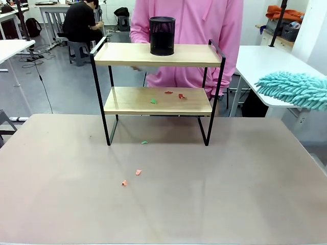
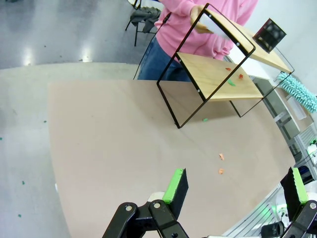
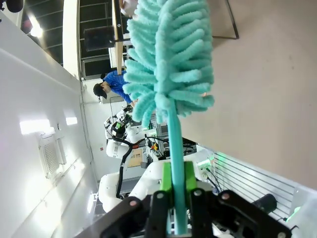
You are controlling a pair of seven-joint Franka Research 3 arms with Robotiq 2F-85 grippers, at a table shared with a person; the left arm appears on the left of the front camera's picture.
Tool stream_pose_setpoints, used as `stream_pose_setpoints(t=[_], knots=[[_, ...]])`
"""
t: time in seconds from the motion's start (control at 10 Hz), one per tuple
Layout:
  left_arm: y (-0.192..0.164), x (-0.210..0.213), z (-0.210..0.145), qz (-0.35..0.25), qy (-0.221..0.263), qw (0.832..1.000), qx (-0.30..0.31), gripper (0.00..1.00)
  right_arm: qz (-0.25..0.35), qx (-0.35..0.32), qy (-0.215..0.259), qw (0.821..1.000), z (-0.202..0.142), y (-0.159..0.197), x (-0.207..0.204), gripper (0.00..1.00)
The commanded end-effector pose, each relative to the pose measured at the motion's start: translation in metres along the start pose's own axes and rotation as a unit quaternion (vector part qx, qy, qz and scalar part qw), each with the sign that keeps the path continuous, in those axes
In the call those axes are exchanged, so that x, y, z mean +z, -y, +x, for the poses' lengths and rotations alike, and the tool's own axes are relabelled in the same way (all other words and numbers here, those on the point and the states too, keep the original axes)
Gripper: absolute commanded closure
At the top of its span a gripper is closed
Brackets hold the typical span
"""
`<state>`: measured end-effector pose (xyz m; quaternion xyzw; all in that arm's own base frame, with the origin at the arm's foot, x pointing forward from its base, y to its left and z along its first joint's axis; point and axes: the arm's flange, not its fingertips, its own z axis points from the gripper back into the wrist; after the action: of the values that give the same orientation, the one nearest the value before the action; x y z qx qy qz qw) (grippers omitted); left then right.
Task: Clean the shelf.
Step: Clean the remaining tier of the Shelf with the Duster once objects are removed.
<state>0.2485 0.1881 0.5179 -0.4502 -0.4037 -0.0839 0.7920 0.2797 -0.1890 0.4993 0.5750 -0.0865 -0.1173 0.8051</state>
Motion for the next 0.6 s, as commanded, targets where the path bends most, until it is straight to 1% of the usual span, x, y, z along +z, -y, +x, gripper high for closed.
stream_pose_setpoints(t=[0.0, 0.1, 0.2, 0.3, 0.5], knots=[[0.001, -0.001, 0.001, -0.006, 0.008, 1.0, -0.01, 0.0, -0.006, 0.017, -0.006, 1.0, -0.008, -0.007, -0.002, 0.88], [0.001, -0.001, 0.001, -0.006, 0.008, 1.0, -0.01, 0.0, -0.013, 0.038, 0.011, 0.999, -0.018, -0.015, -0.002, 0.88], [0.001, -0.001, 0.001, -0.006, 0.008, 1.0, -0.01, 0.0, -0.004, 0.075, -0.006, 0.997, -0.036, -0.027, -0.004, 0.88], [0.001, -0.001, 0.001, -0.006, 0.008, 1.0, -0.01, 0.0, -0.007, 0.139, -0.054, 0.989, -0.063, -0.042, -0.02, 0.88], [0.001, -0.001, 0.001, -0.006, 0.008, 1.0, -0.01, 0.0, -0.064, 0.212, -0.103, 0.97, -0.094, -0.052, -0.071, 0.88]])
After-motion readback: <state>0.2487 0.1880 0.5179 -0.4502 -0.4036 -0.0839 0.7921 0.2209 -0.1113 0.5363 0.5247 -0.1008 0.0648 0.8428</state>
